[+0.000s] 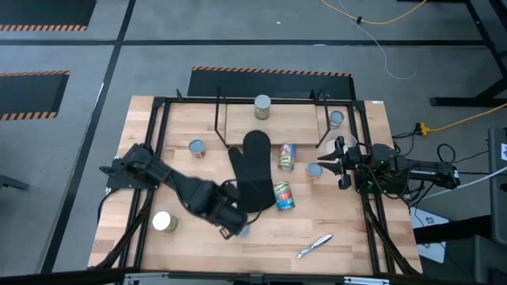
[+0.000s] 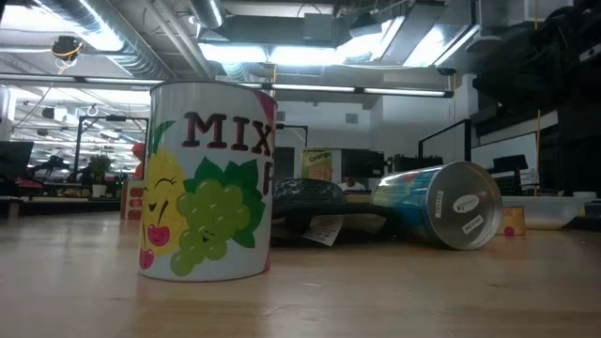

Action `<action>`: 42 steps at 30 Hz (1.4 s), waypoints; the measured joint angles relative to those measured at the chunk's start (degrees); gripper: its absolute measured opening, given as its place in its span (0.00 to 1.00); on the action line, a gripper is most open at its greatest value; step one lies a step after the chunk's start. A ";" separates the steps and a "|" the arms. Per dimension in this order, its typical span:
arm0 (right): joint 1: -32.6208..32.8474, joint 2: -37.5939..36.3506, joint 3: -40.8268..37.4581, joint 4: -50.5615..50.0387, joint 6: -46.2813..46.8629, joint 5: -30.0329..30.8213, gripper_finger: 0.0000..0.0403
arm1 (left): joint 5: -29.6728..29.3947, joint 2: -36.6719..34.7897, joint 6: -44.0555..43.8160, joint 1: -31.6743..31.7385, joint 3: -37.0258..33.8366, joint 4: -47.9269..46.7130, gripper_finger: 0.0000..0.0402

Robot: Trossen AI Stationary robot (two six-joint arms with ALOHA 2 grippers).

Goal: Pick and place cans onto a shelf
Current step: Put the canned pears on the shelf

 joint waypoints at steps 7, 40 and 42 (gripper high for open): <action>0.00 0.00 -0.02 0.00 -0.02 0.01 0.21 | 11.07 0.19 -4.49 -3.84 -10.54 0.19 0.18; 0.01 -0.02 -0.01 -0.02 -0.02 0.01 0.21 | 14.04 -18.66 -53.46 -14.00 -40.39 6.68 0.18; 0.00 -0.02 -0.02 -0.02 -0.02 -0.01 0.21 | 14.04 -18.66 -54.01 -14.28 -41.08 7.17 0.18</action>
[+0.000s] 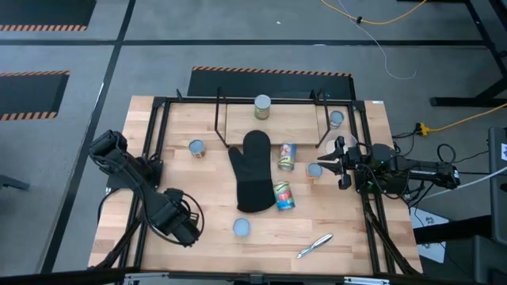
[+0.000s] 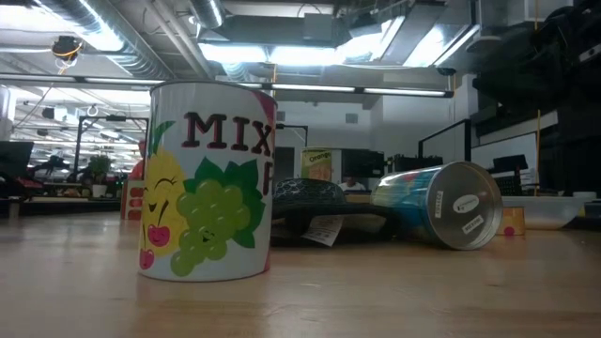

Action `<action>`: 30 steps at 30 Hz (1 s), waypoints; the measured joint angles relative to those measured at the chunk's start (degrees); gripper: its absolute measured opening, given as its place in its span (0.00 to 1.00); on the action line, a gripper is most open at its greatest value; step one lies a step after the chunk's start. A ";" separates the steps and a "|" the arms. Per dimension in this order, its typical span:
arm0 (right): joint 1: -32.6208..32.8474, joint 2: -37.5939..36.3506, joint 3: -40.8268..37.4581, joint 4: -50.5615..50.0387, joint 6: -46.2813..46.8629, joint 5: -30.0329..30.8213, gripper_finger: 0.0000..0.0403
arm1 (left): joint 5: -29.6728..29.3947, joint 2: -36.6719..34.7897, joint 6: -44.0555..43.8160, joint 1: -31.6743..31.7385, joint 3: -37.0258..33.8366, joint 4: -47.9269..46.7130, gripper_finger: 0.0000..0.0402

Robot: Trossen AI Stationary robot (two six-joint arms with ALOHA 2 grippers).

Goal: Pick and place cans onto a shelf
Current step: Put the canned pears on the shelf

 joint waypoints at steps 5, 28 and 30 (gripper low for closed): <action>0.00 0.00 0.00 -0.01 0.00 0.02 0.21 | 0.02 0.00 -1.26 -0.21 -2.44 0.90 0.18; 0.00 0.02 0.00 -0.01 0.02 0.02 0.21 | 1.68 -0.04 -1.44 -0.14 -8.06 6.22 0.16; 0.00 0.02 0.00 -0.01 0.02 0.01 0.21 | 2.03 -0.04 -0.89 -0.16 -8.06 6.22 0.11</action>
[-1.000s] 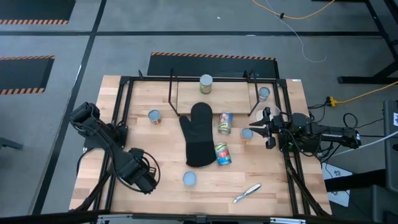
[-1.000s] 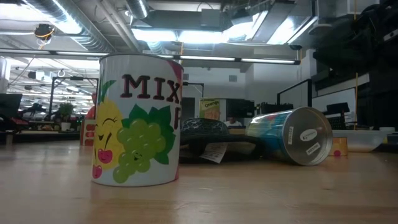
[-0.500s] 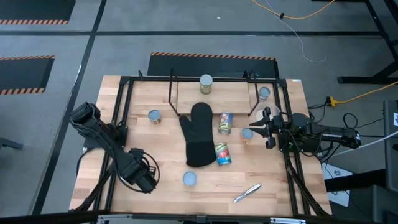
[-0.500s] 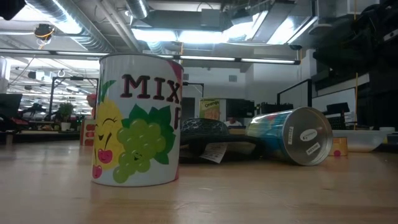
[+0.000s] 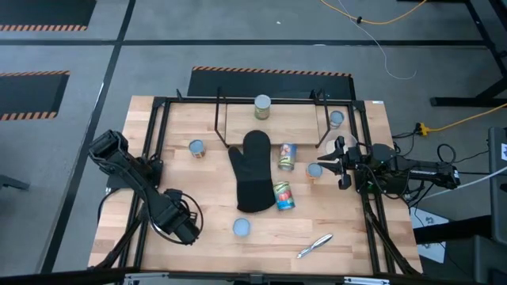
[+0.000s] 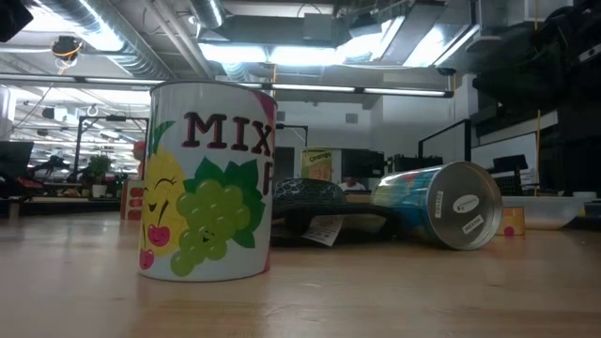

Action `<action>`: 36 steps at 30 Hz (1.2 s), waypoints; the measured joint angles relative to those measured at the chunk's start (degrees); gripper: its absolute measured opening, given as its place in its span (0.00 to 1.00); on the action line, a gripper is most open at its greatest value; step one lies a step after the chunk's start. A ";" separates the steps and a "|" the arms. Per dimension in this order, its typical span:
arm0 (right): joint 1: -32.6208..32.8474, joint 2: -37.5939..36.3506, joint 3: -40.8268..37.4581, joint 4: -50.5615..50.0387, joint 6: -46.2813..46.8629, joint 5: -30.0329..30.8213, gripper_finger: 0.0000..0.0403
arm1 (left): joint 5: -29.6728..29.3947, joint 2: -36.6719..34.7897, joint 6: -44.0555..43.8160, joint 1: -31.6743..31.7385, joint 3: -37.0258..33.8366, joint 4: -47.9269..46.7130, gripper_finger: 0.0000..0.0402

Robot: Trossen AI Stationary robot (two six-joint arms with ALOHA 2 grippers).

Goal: Pick and place cans onto a shelf
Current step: Put the canned pears on the shelf

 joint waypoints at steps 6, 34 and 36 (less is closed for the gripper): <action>0.00 0.00 0.01 0.00 0.00 0.00 0.21 | -0.01 0.00 0.40 0.00 0.00 -0.01 0.02; -0.01 0.00 0.02 0.00 0.00 -0.01 0.21 | -12.08 0.07 66.74 17.36 16.73 17.85 0.00; -0.01 0.00 0.01 0.00 0.00 -0.01 0.21 | -13.30 0.07 72.59 20.10 18.06 19.14 0.00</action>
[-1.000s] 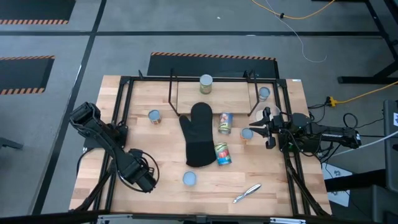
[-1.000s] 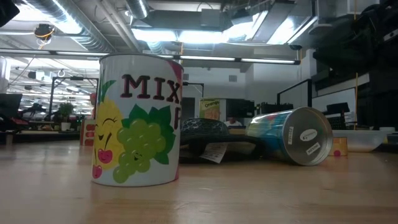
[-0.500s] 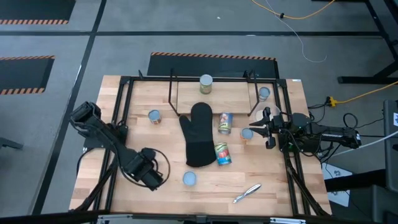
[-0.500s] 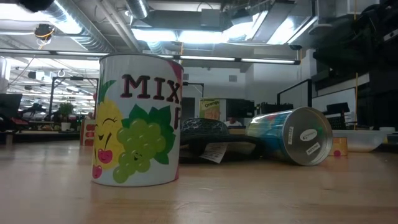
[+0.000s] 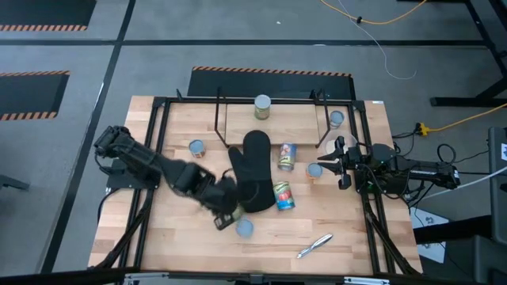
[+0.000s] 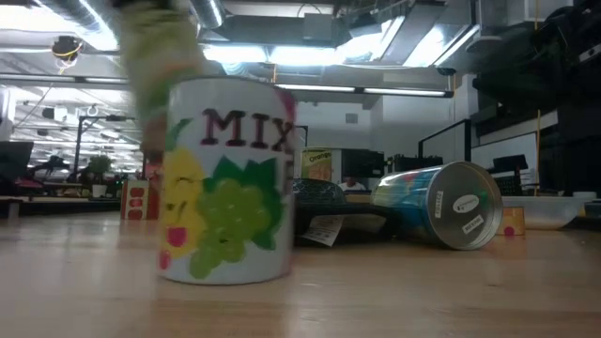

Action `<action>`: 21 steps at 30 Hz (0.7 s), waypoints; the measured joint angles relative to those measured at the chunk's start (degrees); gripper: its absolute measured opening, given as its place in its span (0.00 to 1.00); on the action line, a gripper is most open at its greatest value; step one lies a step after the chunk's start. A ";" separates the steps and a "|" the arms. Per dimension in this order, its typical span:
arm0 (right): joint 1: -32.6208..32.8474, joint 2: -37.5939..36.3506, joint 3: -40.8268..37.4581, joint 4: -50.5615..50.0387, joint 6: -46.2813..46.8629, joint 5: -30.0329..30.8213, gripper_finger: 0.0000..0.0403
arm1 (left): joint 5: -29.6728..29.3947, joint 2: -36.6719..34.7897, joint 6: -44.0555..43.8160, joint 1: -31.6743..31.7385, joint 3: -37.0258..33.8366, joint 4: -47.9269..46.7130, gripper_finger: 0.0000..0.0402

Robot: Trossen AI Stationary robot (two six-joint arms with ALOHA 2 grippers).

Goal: Pick and place cans onto a shelf
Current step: Put the canned pears on the shelf

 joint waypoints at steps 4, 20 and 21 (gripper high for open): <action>0.01 0.00 0.01 0.00 0.00 0.01 0.21 | -2.23 0.00 11.87 5.46 3.09 0.85 0.00; 0.00 0.00 0.01 0.00 0.00 0.02 0.21 | -11.39 0.00 53.33 25.77 11.95 1.96 0.00; 0.01 0.00 0.00 0.00 0.00 0.02 0.21 | -11.40 0.00 55.82 27.31 11.95 1.94 0.00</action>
